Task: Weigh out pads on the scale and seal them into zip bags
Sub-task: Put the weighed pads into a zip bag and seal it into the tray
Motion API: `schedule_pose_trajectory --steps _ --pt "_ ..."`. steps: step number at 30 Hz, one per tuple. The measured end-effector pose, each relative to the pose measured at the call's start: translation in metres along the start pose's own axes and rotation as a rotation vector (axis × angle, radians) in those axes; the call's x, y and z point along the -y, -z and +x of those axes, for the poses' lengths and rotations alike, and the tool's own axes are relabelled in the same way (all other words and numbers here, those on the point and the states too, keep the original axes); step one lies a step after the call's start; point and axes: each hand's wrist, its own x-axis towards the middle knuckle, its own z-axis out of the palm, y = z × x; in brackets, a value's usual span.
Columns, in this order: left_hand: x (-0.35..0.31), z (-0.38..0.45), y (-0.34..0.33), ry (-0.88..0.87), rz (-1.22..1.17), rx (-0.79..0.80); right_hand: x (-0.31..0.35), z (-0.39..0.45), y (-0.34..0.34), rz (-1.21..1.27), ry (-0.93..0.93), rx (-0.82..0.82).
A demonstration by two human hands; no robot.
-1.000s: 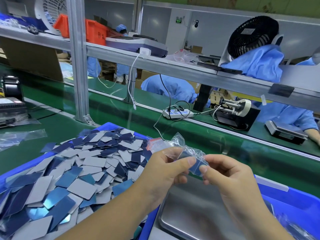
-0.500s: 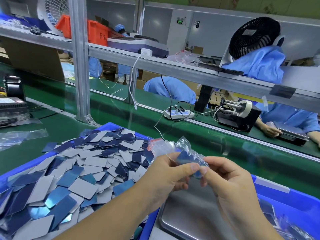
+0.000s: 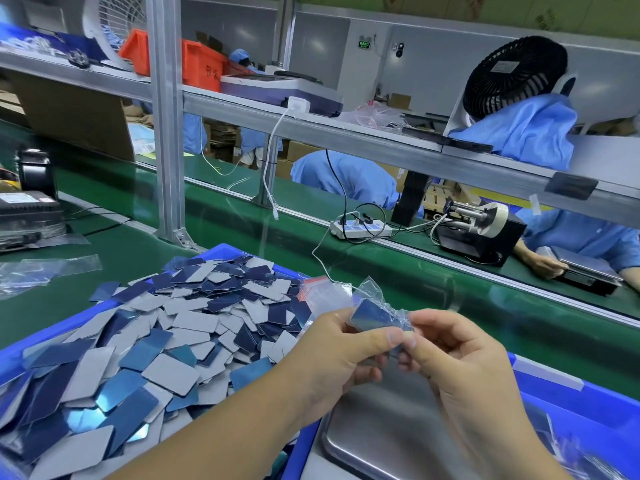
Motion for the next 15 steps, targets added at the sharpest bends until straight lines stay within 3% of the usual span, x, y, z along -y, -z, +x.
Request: schedule_pose_trajectory --steps 6,10,15 --pt "-0.0028 0.0009 0.0027 0.063 -0.208 -0.004 0.0015 0.0007 0.0027 0.045 -0.083 0.074" --pt "-0.0025 -0.0007 0.0014 0.070 -0.145 0.034 0.0019 -0.0007 0.0037 0.030 -0.171 0.121" --pt "0.0001 0.0019 0.0054 0.107 -0.122 0.057 0.0019 0.0017 0.0067 -0.057 -0.131 0.088"
